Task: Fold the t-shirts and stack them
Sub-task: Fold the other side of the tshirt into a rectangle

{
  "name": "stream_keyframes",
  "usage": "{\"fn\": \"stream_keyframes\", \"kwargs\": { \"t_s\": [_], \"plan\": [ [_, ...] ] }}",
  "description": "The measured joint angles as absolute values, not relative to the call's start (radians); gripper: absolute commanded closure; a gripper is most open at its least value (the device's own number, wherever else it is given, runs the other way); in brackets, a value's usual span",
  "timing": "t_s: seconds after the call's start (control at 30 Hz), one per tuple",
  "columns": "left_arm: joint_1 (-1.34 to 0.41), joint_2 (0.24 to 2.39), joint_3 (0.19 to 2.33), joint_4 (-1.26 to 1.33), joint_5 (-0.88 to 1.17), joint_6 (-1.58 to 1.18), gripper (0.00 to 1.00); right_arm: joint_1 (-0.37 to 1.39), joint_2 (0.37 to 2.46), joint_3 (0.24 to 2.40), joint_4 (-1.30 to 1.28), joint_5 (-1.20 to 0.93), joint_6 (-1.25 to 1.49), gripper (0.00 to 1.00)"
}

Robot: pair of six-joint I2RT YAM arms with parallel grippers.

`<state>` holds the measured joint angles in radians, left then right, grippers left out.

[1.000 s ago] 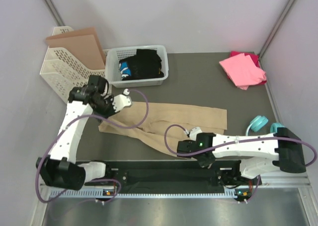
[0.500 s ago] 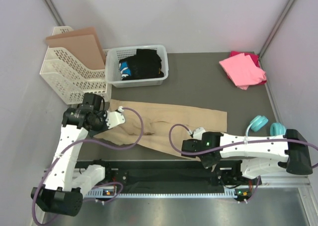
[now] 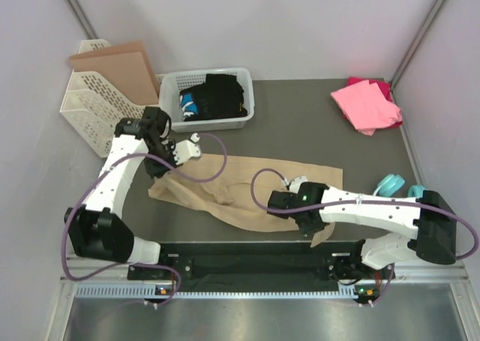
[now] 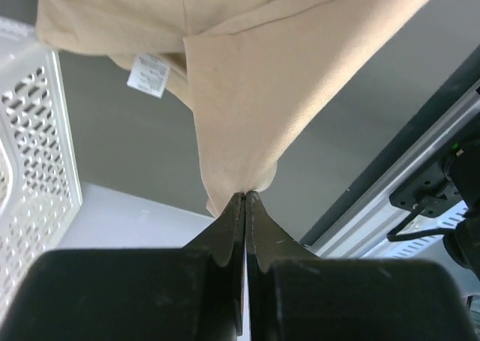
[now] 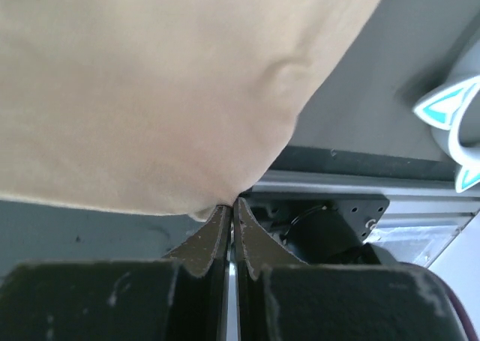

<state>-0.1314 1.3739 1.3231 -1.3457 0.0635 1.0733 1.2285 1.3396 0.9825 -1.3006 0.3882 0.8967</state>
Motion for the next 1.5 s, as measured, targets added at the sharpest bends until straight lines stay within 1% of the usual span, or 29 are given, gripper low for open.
{"fn": "stream_keyframes", "kwargs": {
  "t_s": [0.2, 0.53, 0.67, 0.87, 1.13, 1.37, 1.43, 1.47, 1.5],
  "plan": [
    [-0.131, 1.483, 1.357, -1.344, 0.078, 1.072, 1.0, 1.087, 1.354, 1.011, -1.279, 0.449, 0.832, 1.0],
    [-0.131, 1.557, 1.362, -1.337, 0.054, 1.06, 1.0, 0.975, 1.497, 1.104, -1.238, 0.558, 0.758, 1.0],
    [-0.131, 1.625, 1.425, -1.333, 0.025, 1.056, 1.0, 0.926, 1.54, 1.139, -1.229, 0.596, 0.739, 1.0],
    [-0.131, 1.702, 1.549, -1.316, -0.026, 1.049, 1.0, 0.859, 1.55, 1.183, -1.226, 0.638, 0.714, 1.0],
    [-0.133, 1.785, 1.634, -1.307, -0.051, 1.042, 1.0, 0.771, 1.6, 1.231, -1.217, 0.665, 0.671, 1.0],
    [-0.146, 1.827, 1.648, -1.293, -0.084, 1.03, 0.99, 0.731, 1.636, 1.232, -1.205, 0.677, 0.644, 1.0],
    [-0.151, 1.843, 1.656, -1.282, -0.1, 1.021, 0.83, 0.723, 1.644, 1.231, -1.196, 0.68, 0.638, 0.94],
    [-0.153, 1.846, 1.659, -1.278, -0.104, 1.019, 0.8, 0.72, 1.647, 1.231, -1.193, 0.681, 0.636, 0.88],
    [-0.155, 1.853, 1.668, -1.277, -0.111, 1.013, 0.8, 0.714, 1.654, 1.23, -1.188, 0.682, 0.633, 0.71]
  ]
}}
